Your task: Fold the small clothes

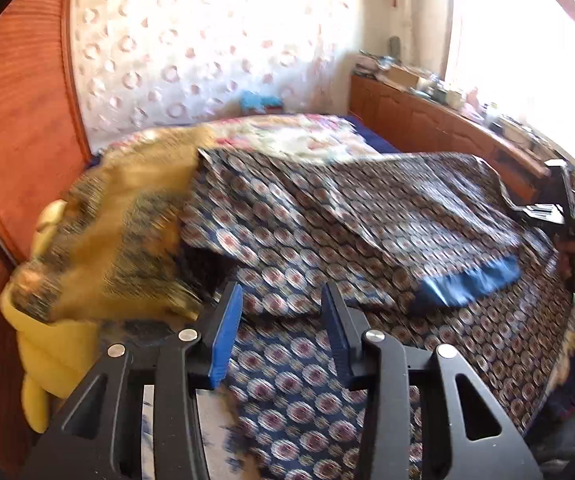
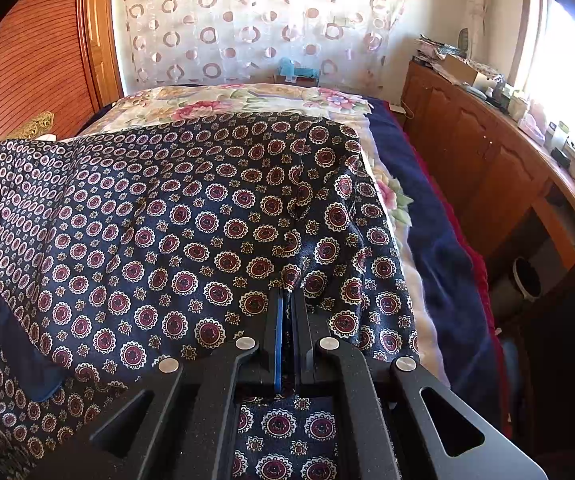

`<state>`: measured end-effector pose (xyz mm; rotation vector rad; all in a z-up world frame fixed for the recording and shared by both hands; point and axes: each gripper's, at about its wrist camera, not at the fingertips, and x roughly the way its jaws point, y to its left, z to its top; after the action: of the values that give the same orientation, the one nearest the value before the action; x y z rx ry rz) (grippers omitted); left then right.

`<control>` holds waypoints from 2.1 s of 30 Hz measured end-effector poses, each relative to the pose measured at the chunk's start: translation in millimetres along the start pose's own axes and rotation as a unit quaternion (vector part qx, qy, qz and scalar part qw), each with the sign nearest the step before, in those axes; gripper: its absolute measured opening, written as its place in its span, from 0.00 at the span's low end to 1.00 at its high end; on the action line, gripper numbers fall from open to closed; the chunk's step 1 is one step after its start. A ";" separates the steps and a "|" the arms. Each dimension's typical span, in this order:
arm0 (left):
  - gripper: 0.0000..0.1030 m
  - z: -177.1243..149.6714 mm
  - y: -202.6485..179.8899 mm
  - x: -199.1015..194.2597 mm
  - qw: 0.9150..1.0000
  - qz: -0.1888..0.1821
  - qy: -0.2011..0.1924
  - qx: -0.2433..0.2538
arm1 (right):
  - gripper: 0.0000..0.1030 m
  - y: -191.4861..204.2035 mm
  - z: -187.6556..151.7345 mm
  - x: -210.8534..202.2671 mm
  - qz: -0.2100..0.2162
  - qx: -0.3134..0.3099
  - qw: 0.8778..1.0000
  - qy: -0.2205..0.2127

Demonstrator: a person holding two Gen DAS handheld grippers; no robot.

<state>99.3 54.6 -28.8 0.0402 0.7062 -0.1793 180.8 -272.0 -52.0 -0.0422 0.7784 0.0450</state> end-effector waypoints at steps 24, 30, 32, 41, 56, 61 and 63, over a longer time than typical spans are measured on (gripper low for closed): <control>0.43 32.1 0.5 66.0 0.991 0.096 0.073 0.051 | 0.03 1.2 -1.1 -1.2 -0.006 -0.004 1.000 0.000; 0.08 31.5 -6.7 70.0 0.982 0.146 0.080 0.092 | 0.03 0.3 -1.1 -1.0 -0.007 -0.005 1.000 -0.001; 0.04 32.1 -3.9 67.7 0.982 0.148 0.079 0.091 | 0.03 0.2 -1.1 -1.0 -0.007 -0.005 1.000 -0.001; 0.03 44.6 3.0 6.1 1.000 0.022 0.007 0.001 | 0.01 -9.8 -1.3 -3.7 0.028 0.008 1.000 -0.004; 0.03 32.9 3.5 -66.2 0.995 -0.059 -0.058 -0.059 | 0.01 -59.9 0.5 -136.1 0.091 0.032 0.989 -0.110; 0.03 -5.0 7.0 -63.1 0.997 -0.040 -0.024 -0.057 | 0.01 -72.8 -21.2 -149.6 0.081 0.034 0.991 -0.103; 0.03 -24.0 10.5 -58.4 0.997 -0.034 -0.007 -0.064 | 0.01 -73.3 -35.2 -146.1 0.075 0.034 0.992 -0.092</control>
<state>42.2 76.1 -9.5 -0.1081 0.7046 -0.1997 56.3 -350.7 27.1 0.0841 0.5980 0.1637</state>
